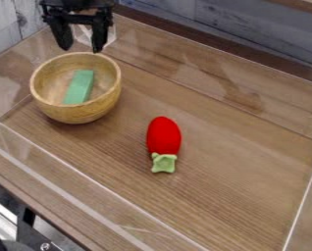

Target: Remove the green block from the brown bowl and put it on the table

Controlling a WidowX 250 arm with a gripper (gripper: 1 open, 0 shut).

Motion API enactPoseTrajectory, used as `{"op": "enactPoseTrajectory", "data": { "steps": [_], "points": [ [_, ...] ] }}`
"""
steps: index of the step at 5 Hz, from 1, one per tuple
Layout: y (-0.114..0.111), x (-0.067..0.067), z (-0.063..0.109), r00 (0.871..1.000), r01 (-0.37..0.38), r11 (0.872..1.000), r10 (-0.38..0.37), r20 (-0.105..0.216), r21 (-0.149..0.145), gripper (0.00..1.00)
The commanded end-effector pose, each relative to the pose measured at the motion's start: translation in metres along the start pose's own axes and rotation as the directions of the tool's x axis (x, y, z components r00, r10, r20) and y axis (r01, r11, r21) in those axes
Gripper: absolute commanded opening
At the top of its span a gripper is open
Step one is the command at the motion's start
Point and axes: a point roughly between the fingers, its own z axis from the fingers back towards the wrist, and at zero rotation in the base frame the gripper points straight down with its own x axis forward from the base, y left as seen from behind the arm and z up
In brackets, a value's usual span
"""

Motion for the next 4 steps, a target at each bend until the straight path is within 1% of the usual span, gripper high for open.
{"op": "enactPoseTrajectory", "data": {
  "steps": [1, 2, 4],
  "points": [
    [-0.018, 0.005, 0.0, 0.999, 0.027, 1.0, -0.028, 0.028, 0.014, 1.0],
    [-0.006, 0.004, 0.005, 0.999, 0.034, 0.999, -0.034, 0.018, 0.01, 1.0],
    [0.024, 0.004, 0.019, 1.0, -0.009, 1.0, 0.009, 0.009, -0.001, 1.0]
  ]
}}
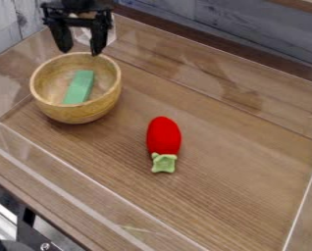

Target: Remove the green block from the brown bowl and put it on the table

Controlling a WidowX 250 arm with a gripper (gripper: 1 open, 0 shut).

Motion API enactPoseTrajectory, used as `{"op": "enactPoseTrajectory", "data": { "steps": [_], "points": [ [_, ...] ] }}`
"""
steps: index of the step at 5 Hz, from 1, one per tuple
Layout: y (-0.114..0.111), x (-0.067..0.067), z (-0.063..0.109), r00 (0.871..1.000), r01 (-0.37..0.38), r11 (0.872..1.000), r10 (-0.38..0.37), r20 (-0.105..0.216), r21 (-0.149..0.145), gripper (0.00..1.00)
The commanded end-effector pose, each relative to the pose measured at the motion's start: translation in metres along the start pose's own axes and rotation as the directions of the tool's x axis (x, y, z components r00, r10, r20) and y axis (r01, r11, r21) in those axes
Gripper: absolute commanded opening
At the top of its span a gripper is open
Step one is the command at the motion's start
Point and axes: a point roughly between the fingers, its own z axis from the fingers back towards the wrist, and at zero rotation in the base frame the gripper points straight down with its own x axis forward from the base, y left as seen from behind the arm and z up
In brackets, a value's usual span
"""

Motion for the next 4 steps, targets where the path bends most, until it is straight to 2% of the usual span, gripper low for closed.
{"op": "enactPoseTrajectory", "data": {
  "steps": [1, 2, 4],
  "points": [
    [0.009, 0.012, 0.008, 0.997, 0.069, 0.997, -0.07, 0.039, 0.015, 1.0],
    [0.012, 0.018, -0.002, 0.99, 0.138, 0.99, -0.139, 0.024, 0.017, 1.0],
    [0.014, 0.007, -0.008, 1.0, 0.008, 1.0, -0.008, 0.02, -0.003, 1.0]
  ]
}}
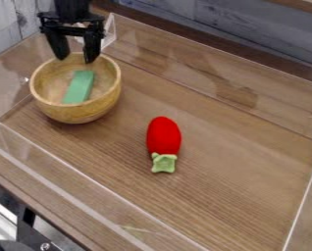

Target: Remove the green block from the brown bowl and put it on the table

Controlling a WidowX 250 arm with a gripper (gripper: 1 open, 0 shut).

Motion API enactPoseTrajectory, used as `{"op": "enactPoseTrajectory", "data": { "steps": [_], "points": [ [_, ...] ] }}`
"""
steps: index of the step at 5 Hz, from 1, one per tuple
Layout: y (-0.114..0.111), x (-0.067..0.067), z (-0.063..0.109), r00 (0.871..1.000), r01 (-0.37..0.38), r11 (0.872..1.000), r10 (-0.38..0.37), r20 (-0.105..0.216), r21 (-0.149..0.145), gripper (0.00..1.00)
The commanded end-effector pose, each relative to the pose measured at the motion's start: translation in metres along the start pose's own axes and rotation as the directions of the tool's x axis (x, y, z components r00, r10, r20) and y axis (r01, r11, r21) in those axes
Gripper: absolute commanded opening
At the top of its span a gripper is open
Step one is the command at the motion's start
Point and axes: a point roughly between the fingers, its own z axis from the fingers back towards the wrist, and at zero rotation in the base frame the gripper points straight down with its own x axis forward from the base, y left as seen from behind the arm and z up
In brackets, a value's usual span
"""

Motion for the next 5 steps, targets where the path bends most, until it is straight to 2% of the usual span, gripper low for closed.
{"op": "enactPoseTrajectory", "data": {
  "steps": [1, 2, 3, 4, 5],
  "points": [
    [-0.003, 0.003, 0.014, 0.999, 0.032, 0.999, -0.032, 0.037, 0.007, 1.0],
    [-0.013, 0.006, 0.012, 0.995, 0.091, 0.996, -0.091, 0.028, 0.005, 1.0],
    [-0.01, 0.009, -0.003, 0.993, 0.122, 0.992, -0.122, 0.006, 0.014, 1.0],
    [-0.009, 0.01, -0.012, 0.988, 0.155, 0.988, -0.155, -0.016, 0.02, 1.0],
    [-0.015, 0.004, -0.014, 0.982, 0.185, 0.983, -0.185, -0.043, 0.003, 1.0]
  ]
}}
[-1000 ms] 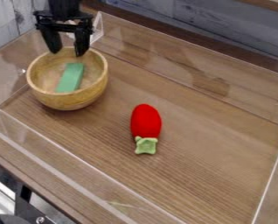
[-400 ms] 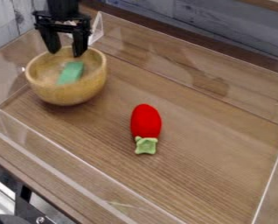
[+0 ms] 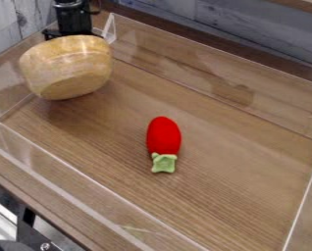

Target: Remove the green block from the brown bowl and put it on the table

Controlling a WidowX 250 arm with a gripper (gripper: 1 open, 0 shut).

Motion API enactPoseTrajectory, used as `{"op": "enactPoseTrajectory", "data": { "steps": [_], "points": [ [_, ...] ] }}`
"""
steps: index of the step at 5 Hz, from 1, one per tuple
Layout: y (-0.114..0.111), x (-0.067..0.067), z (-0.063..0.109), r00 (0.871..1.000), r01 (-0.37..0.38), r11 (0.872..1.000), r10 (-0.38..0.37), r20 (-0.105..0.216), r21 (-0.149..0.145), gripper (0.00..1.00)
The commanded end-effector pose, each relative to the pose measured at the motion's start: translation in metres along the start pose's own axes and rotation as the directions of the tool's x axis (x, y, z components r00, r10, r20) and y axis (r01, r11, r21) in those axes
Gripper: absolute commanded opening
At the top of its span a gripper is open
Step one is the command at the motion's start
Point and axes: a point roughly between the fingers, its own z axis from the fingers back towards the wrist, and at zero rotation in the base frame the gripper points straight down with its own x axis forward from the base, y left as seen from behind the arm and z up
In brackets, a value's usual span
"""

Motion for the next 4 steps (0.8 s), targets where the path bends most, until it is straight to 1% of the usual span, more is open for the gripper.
{"op": "enactPoseTrajectory", "data": {
  "steps": [1, 2, 3, 4],
  "points": [
    [-0.016, -0.004, -0.008, 0.999, 0.027, 1.0, -0.027, 0.022, 0.009, 0.0],
    [-0.026, -0.009, -0.018, 0.998, 0.059, 0.998, -0.06, 0.008, 0.026, 0.0],
    [-0.029, -0.017, -0.024, 1.0, -0.013, 1.0, 0.013, 0.004, 0.026, 0.0],
    [-0.029, -0.023, -0.029, 0.996, -0.09, 0.996, 0.09, 0.0, 0.021, 0.0]
  ]
}}
